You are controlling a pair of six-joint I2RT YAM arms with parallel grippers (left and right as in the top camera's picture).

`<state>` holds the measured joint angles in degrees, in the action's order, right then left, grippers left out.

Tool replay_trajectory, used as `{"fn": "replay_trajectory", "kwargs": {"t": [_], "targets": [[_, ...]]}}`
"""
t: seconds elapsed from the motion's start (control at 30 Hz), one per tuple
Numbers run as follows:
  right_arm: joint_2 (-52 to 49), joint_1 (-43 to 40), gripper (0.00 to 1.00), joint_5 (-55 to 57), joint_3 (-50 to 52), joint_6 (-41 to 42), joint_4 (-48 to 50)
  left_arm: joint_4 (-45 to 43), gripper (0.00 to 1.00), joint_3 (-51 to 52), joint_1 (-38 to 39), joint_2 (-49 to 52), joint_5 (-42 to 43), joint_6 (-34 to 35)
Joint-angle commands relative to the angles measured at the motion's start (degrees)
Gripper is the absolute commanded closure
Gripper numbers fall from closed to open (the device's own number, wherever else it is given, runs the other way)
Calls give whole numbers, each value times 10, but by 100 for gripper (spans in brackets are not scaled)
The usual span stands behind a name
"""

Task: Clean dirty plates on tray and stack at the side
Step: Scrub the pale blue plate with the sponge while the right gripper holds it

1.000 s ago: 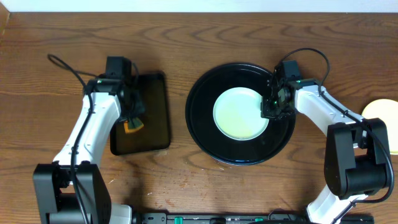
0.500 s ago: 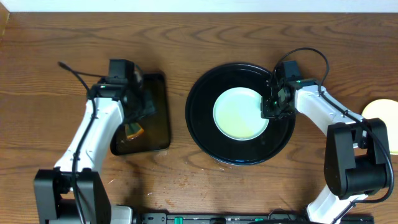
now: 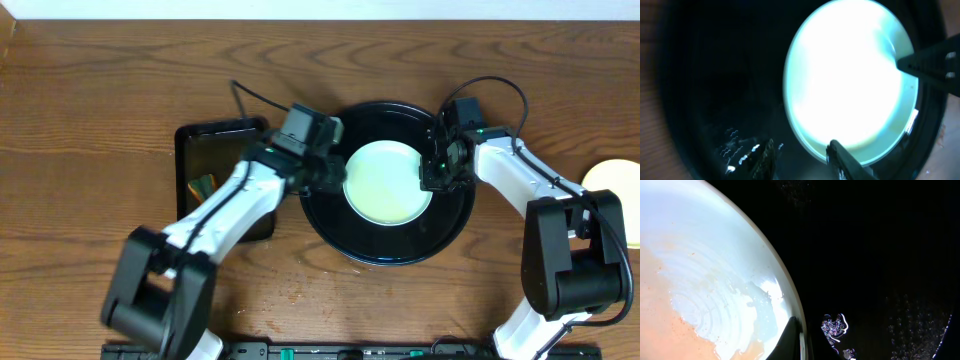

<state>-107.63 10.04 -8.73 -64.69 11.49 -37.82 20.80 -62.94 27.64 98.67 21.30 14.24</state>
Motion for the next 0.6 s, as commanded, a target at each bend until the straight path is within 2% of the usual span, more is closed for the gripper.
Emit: {"fn": "replay_trajectory", "kwargs": {"t": [0.0,0.13,0.2,0.3,0.5,0.57], "targets": [[-40,9,99,17,22,-15,-8,-30,65,-9,24,52,5,-9],[-40,9,99,16,22,-15,-8,-52,65,-9,31,97,5,5],[-40,9,99,16,22,-15,-9,-57,73,-9,31,112,5,13],[-40,9,99,16,22,-20,-14,-57,91,-9,30,127,-3,13],[-29,9,99,15,21,-21,-24,-57,92,-9,30,134,-4,12],[-12,9,99,-8,21,-48,-23,-57,92,-9,31,134,-10,12]]}}
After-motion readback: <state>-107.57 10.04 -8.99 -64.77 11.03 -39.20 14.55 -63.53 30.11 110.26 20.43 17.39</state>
